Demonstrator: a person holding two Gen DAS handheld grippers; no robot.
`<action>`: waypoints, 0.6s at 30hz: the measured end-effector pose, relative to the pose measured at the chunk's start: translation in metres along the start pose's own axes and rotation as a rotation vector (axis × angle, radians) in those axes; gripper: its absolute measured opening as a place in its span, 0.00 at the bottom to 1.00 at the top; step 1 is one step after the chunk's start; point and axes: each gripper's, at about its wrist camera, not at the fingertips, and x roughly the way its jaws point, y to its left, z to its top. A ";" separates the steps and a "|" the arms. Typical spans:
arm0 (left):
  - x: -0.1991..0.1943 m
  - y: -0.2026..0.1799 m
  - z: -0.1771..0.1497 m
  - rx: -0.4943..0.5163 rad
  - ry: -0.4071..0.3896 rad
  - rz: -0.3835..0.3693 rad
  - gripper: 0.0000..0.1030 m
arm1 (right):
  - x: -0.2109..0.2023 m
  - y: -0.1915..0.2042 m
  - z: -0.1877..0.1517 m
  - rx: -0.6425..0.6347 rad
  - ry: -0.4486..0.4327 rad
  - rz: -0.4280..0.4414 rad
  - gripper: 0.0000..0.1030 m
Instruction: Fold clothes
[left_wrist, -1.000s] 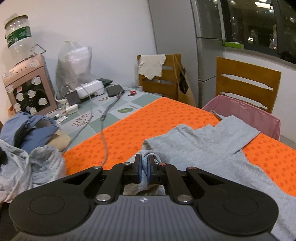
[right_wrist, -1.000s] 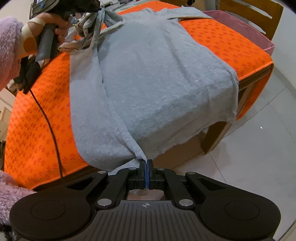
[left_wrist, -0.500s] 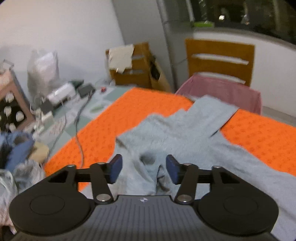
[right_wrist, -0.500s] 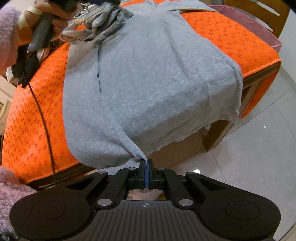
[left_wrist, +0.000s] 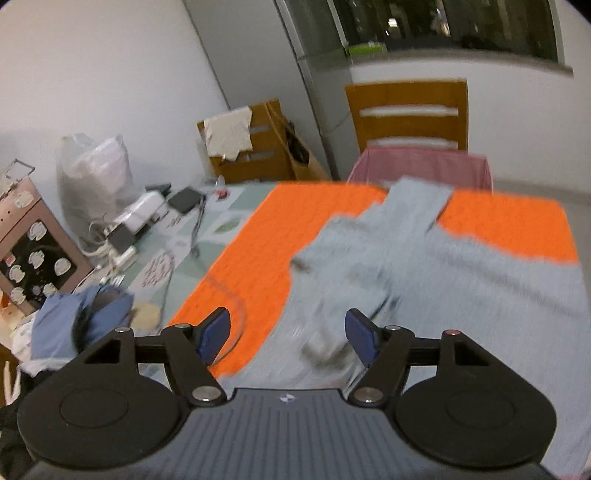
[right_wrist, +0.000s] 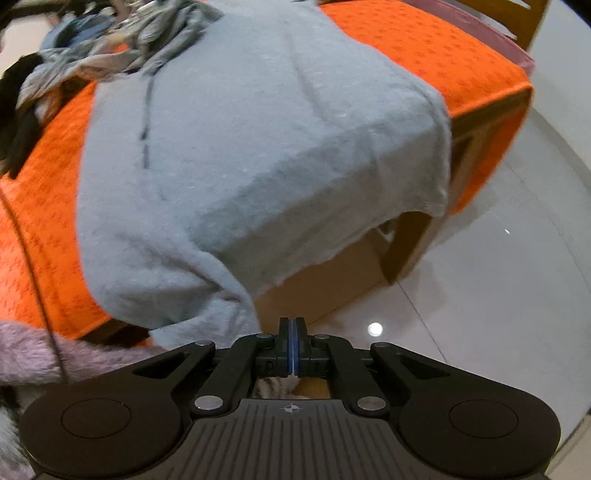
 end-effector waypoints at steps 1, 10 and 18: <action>0.000 0.005 -0.008 0.015 0.015 -0.003 0.72 | -0.003 -0.001 0.000 0.018 -0.019 -0.007 0.04; 0.041 0.023 -0.063 0.142 0.068 0.003 0.57 | -0.037 0.007 0.012 0.098 -0.159 -0.081 0.06; 0.086 0.041 -0.064 0.067 0.088 -0.049 0.07 | -0.049 0.022 0.027 0.090 -0.154 -0.163 0.06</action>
